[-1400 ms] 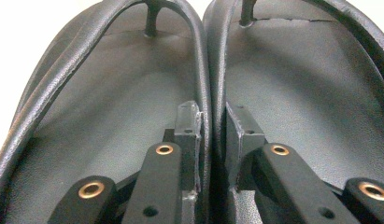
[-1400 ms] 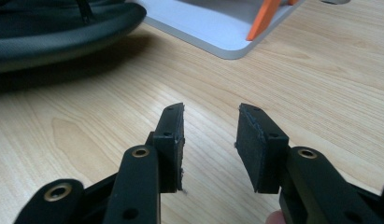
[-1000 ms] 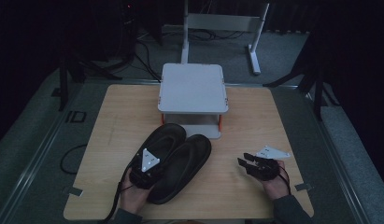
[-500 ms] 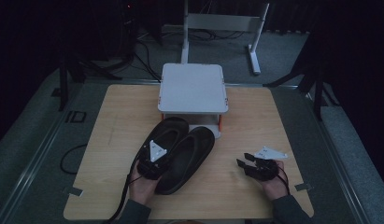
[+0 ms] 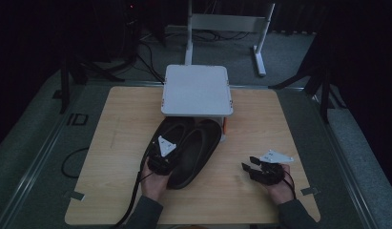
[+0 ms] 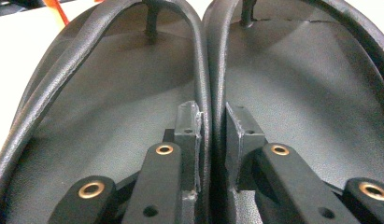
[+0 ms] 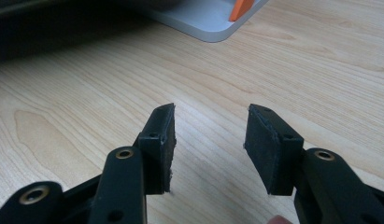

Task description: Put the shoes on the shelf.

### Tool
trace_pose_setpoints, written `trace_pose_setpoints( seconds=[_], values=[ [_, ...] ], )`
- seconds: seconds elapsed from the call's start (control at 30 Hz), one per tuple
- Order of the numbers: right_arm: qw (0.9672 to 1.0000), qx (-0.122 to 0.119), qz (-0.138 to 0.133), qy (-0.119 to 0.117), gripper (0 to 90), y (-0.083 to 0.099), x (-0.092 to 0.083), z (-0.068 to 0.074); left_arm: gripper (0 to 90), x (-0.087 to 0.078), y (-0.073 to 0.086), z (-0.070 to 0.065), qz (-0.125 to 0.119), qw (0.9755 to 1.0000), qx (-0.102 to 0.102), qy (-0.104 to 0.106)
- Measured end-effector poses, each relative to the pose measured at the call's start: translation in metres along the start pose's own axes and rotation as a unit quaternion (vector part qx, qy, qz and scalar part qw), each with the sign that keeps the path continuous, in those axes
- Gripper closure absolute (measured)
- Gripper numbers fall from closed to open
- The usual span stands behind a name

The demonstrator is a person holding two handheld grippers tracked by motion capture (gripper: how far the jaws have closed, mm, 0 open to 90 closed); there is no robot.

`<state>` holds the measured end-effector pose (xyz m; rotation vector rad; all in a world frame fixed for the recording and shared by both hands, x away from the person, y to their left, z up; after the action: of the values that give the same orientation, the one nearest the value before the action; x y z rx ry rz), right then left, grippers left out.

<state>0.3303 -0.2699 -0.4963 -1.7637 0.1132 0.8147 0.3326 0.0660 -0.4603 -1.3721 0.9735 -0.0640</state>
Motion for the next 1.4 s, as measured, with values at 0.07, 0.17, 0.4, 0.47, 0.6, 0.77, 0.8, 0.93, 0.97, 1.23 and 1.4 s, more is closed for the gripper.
trace_pose_setpoints(
  seconds=[0.07, 0.17, 0.4, 0.47, 0.6, 0.77, 0.8, 0.93, 0.97, 1.23, 1.4],
  values=[
    [1.0, 0.0, 0.0, -0.001, 52.6, 0.0, 0.0, 0.0, 76.4, 0.002, -0.003, 0.0, -0.005, 1.0, -0.004, -0.001],
    [1.0, -0.001, 0.001, -0.001, 52.6, 0.0, 0.0, 0.001, 76.4, 0.006, -0.007, -0.001, -0.006, 0.9999, -0.006, -0.008],
    [1.0, -0.001, 0.001, -0.002, 52.8, 0.0, 0.0, 0.001, 76.5, 0.017, -0.013, -0.002, -0.008, 0.9995, -0.016, -0.025],
    [1.0, 0.0, 0.001, -0.001, 52.8, 0.0, 0.0, 0.001, 76.5, 0.019, -0.014, -0.003, -0.01, 0.9993, -0.02, -0.029],
    [1.0, 0.0, 0.001, -0.002, 52.8, 0.001, 0.0, 0.001, 76.5, 0.024, -0.016, -0.003, -0.013, 0.9987, -0.028, -0.042],
    [1.0, 0.0, 0.001, -0.003, 52.8, 0.001, 0.0, 0.001, 76.5, 0.029, -0.019, -0.004, -0.018, 0.9981, -0.033, -0.049],
    [1.0, 0.0, 0.001, -0.003, 52.8, 0.001, 0.0, 0.001, 76.5, 0.029, -0.019, -0.004, -0.018, 0.9981, -0.033, -0.049],
    [1.0, -0.003, 0.004, -0.002, 52.7, 0.001, 0.0, 0.002, 76.5, 0.034, -0.022, -0.006, -0.021, 0.9973, -0.04, -0.057],
    [1.0, -0.007, 0.004, 0.002, 52.7, 0.001, 0.001, 0.002, 76.5, 0.035, -0.022, -0.006, -0.022, 0.9971, -0.043, -0.059],
    [0.9999, -0.011, 0.006, 0.002, 52.7, 0.002, 0.001, 0.004, 76.5, 0.044, -0.027, -0.006, -0.029, 0.9953, -0.059, -0.072],
    [0.9999, -0.01, 0.006, 0.002, 52.7, 0.002, 0.001, 0.004, 76.5, 0.048, -0.029, -0.006, -0.028, 0.9945, -0.062, -0.08]
  ],
)
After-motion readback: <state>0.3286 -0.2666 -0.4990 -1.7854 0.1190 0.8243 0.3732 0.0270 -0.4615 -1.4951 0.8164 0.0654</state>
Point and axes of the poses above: each handheld gripper's, and its own axes: x roughly forward along the jaws, y roughly out of its underside, z roughly to its left, the point moved 3 cm from there along x, roughly forward along the jaws, and after that the axes turned 12 degrees about y, right-handed, at the moved point
